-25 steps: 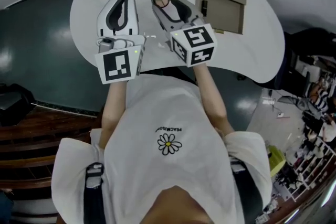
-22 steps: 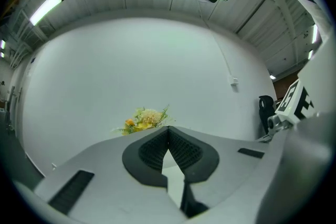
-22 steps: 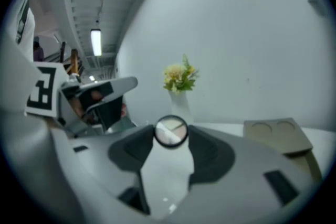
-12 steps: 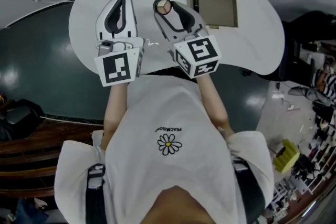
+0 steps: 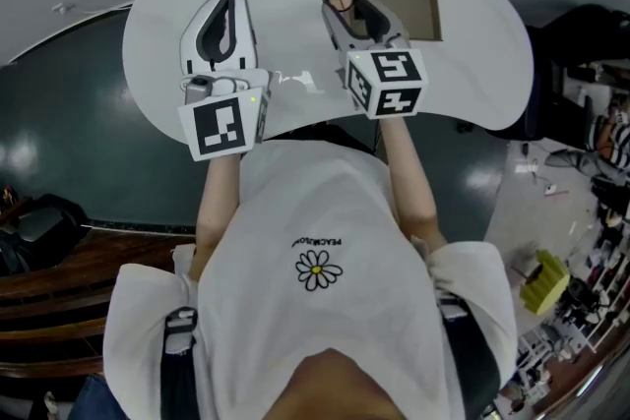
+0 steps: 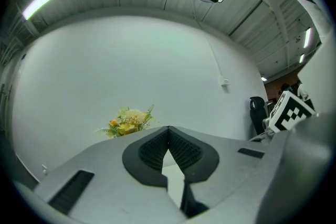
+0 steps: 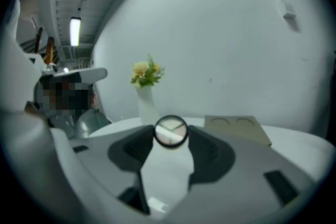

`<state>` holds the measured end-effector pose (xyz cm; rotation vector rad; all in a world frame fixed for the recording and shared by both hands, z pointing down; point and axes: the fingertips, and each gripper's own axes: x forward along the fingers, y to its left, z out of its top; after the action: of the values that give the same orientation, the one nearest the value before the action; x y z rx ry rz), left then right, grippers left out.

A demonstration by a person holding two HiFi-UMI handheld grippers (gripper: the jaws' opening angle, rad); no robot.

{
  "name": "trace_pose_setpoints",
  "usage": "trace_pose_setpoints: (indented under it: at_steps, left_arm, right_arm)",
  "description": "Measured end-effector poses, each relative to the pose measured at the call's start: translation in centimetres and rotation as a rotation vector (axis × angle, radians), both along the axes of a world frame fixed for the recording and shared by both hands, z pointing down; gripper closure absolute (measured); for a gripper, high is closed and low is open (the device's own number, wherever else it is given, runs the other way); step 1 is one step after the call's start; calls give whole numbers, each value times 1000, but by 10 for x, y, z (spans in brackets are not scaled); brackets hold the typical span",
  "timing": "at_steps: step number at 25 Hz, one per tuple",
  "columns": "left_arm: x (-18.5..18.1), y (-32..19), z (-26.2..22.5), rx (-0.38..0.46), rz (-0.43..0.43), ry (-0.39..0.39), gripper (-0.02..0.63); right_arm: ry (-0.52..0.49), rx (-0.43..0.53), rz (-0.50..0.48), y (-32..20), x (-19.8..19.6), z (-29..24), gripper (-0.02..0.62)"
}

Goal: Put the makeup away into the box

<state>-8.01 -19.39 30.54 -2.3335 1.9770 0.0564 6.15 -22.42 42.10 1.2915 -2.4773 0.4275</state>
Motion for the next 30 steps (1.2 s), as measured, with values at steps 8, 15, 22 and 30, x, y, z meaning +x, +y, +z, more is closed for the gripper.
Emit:
trace_pose_setpoints:
  at_steps: [8, 15, 22, 30]
  left_arm:
    - [5, -2, 2, -13, 5, -14, 586]
    - [10, 0, 3, -12, 12, -17, 586]
    - [6, 3, 8, -30, -18, -29, 586]
    - [-2, 0, 15, -40, -45, -30, 586]
  right_arm:
    - [194, -113, 112, -36, 84, 68, 370]
    - [319, -257, 54, -53, 109, 131, 369]
    - [388, -389, 33, -61, 122, 168, 369]
    - [447, -409, 11, -64, 123, 179, 368]
